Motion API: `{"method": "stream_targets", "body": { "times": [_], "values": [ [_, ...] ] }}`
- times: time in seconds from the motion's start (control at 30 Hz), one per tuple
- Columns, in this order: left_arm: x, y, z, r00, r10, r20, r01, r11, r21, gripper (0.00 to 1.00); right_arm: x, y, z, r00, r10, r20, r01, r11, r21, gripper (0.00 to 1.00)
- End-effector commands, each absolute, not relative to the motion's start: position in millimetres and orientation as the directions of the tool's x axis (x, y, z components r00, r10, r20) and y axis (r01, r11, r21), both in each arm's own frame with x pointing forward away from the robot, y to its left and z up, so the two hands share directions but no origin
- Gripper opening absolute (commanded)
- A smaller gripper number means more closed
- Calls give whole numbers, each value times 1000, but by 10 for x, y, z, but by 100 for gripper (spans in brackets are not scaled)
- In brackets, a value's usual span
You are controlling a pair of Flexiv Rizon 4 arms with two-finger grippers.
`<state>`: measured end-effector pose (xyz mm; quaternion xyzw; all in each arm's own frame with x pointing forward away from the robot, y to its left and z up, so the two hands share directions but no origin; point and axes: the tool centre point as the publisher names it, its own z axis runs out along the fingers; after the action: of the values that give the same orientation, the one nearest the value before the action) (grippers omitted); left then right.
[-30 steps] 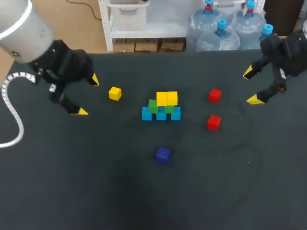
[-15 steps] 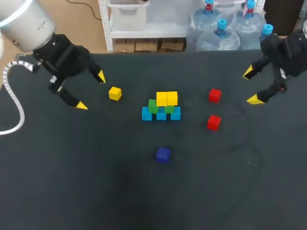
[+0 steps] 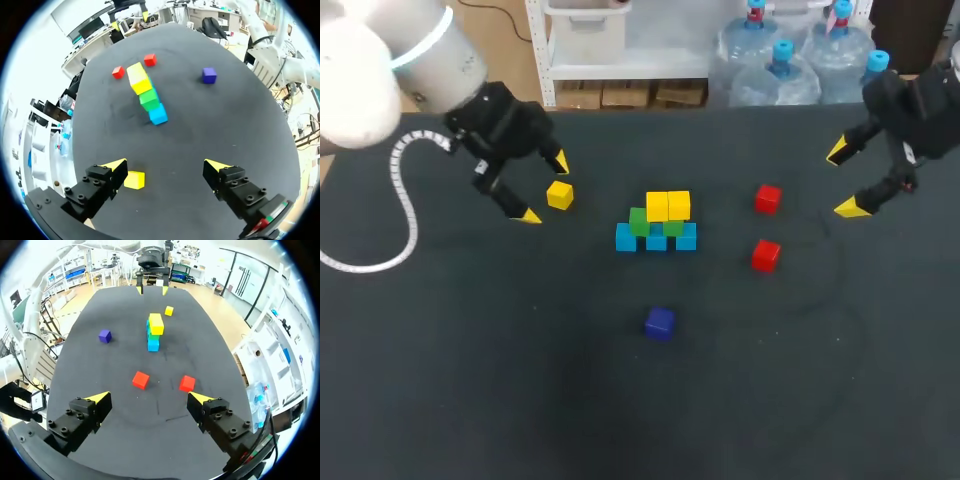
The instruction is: Place the blue cubes, place green cubes on the blue cubes, place the yellow cubes on the green cubes, then place the red cubes on the yellow cubes, and place purple cube on the red cubes.
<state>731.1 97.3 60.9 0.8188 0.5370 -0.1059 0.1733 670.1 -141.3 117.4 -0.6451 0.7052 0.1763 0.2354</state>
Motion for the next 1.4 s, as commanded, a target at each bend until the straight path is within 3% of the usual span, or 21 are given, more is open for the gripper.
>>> {"method": "stream_targets", "body": {
  "times": [0.03, 0.6, 1.4],
  "values": [
    [7688, 810, 468, 385, 853, -351, 921, -381, 83, 100, 6708, -1412, 1169, -56, -826, -561, -993, 104, -54, 100],
    [8067, 775, 330, 361, 884, -296, 929, -368, 33, 100, 6708, -1412, 1169, -56, -826, -561, -993, 104, -54, 100],
    [8077, 1015, 73, 297, 909, -293, 952, -305, 18, 100, 6708, -1412, 1169, -56, -826, -561, -993, 104, -54, 100]
  ]
}}
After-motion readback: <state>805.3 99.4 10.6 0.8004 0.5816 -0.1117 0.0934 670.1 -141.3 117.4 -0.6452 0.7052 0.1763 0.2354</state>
